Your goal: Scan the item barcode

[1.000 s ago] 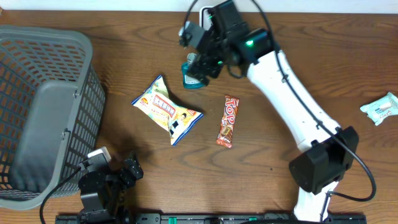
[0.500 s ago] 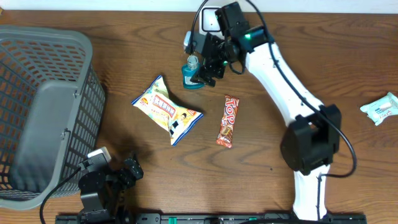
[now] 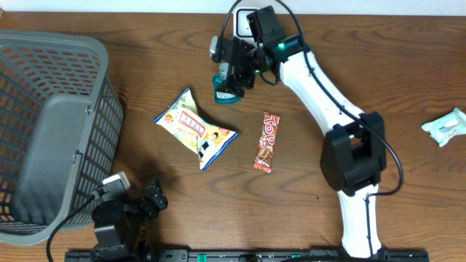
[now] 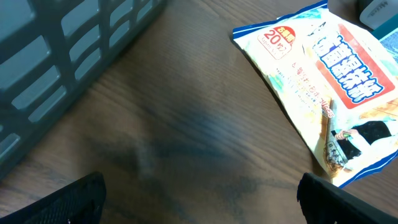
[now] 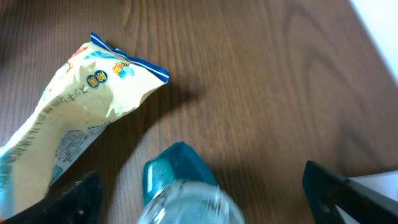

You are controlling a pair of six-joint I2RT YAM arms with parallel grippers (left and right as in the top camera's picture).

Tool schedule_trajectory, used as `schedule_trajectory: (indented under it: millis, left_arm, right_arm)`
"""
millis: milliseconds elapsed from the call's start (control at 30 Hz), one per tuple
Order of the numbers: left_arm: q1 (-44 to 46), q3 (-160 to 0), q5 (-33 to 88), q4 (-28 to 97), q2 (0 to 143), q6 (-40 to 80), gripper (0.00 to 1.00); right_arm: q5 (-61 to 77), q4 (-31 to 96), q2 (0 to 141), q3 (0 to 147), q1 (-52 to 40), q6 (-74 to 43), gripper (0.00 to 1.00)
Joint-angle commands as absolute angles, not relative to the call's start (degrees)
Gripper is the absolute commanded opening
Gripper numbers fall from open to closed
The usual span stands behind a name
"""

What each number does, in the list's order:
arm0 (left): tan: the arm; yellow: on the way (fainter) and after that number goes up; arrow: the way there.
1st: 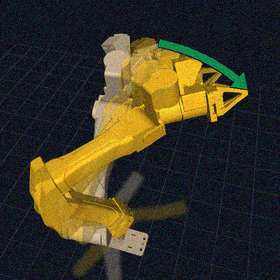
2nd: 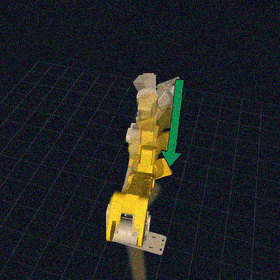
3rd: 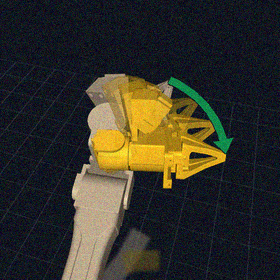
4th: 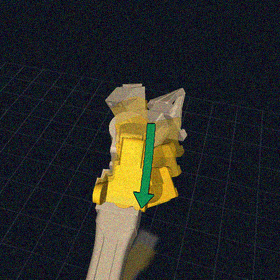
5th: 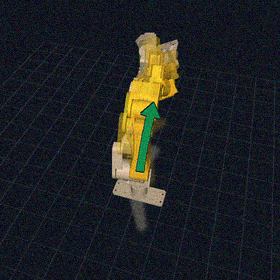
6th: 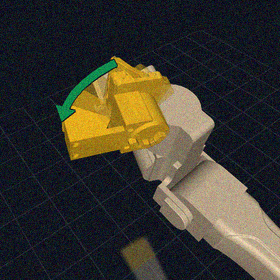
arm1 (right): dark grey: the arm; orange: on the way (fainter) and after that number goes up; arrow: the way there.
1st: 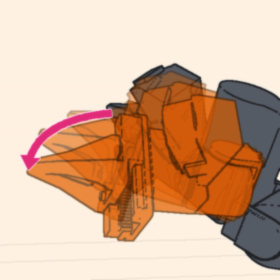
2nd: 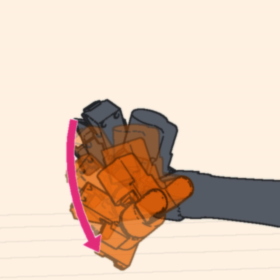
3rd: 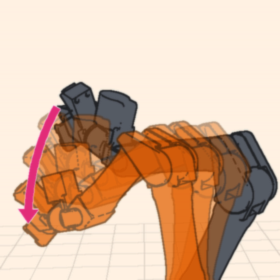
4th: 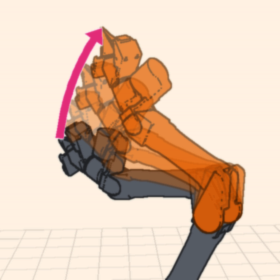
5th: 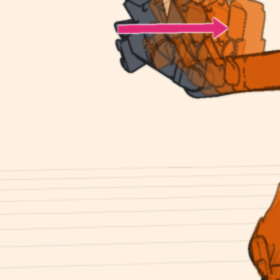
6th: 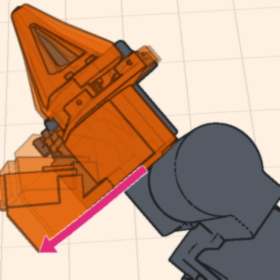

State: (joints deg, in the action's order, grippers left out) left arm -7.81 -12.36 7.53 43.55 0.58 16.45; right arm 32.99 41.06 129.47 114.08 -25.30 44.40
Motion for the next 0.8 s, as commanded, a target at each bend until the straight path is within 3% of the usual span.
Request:
schedule_trajectory:
  millis: [0, 400, 533, 667, 767]
  left_arm:
    - [-7.92, -12.86, 7.20, 43.72, 0.25, 15.97, 0.98]
    - [-7.92, -12.84, 7.20, 43.72, 0.25, 15.97, 0.98]
    - [-7.92, -12.86, 7.18, 43.72, 0.25, 15.97, 0.98]
    - [-7.92, -12.84, 7.20, 43.72, 0.25, 15.97, 0.98]
    - [-7.92, -12.86, 7.20, 43.72, 0.25, 15.97, 0.98]
  right_arm:
    - [37.93, 40.69, 131.61, 114.30, -26.13, 44.42, 0.90]
    - [39.35, 38.13, 133.97, 114.30, -27.31, 44.36, 0.51]
    - [39.31, 38.15, 135.06, 114.30, -27.83, 44.27, 0.25]
    - [39.09, 38.46, 135.06, 114.30, -27.86, 43.03, 0.09]
    - [38.17, 39.51, 135.06, 114.30, -27.79, 42.11, 0.04]
